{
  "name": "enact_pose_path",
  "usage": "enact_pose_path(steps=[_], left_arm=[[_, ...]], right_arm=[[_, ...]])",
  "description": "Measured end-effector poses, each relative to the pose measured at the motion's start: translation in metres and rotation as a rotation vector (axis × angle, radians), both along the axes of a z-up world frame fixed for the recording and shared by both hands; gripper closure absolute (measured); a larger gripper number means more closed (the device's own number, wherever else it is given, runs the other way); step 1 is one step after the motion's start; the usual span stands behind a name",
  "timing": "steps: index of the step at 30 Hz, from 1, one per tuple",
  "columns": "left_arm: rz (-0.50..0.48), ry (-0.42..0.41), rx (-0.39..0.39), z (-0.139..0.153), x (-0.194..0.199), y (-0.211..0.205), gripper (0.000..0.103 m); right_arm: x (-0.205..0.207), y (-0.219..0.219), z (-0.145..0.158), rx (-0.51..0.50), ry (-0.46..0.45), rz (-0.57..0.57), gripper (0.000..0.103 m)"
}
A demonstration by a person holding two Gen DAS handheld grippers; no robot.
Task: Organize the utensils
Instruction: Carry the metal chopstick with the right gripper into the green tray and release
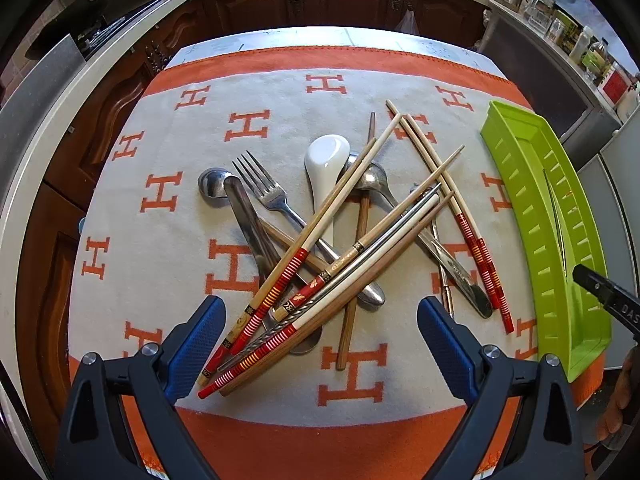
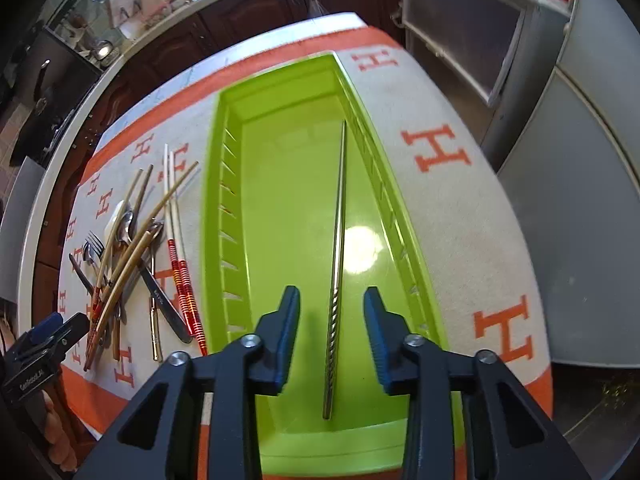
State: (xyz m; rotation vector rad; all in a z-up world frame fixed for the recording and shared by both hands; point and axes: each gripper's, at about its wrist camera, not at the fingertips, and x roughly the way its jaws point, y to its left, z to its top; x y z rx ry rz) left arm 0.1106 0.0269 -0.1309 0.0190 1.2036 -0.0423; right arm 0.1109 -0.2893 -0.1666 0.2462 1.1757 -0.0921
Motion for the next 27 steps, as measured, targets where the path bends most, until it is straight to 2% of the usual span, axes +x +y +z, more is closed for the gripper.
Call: enact_pose_path(steps=[3, 15, 22, 27], left_arm=[[-0.008, -0.003, 0.002, 0.001, -0.002, 0.000, 0.007], [-0.048, -0.017, -0.022, 0.006, -0.011, 0.005, 0.007], [-0.095, -0.022, -0.035, 0.012, -0.009, 0.003, 0.007], [-0.154, -0.058, -0.034, 0.027, -0.003, -0.010, 0.007]], right_arm=[[-0.006, 0.006, 0.010, -0.002, -0.018, 0.022, 0.066], [-0.032, -0.006, 0.030, 0.044, -0.045, -0.015, 0.066], [-0.056, 0.010, 0.037, 0.059, -0.060, -0.005, 0.066], [-0.074, 0.026, 0.044, 0.086, -0.059, 0.006, 0.066]])
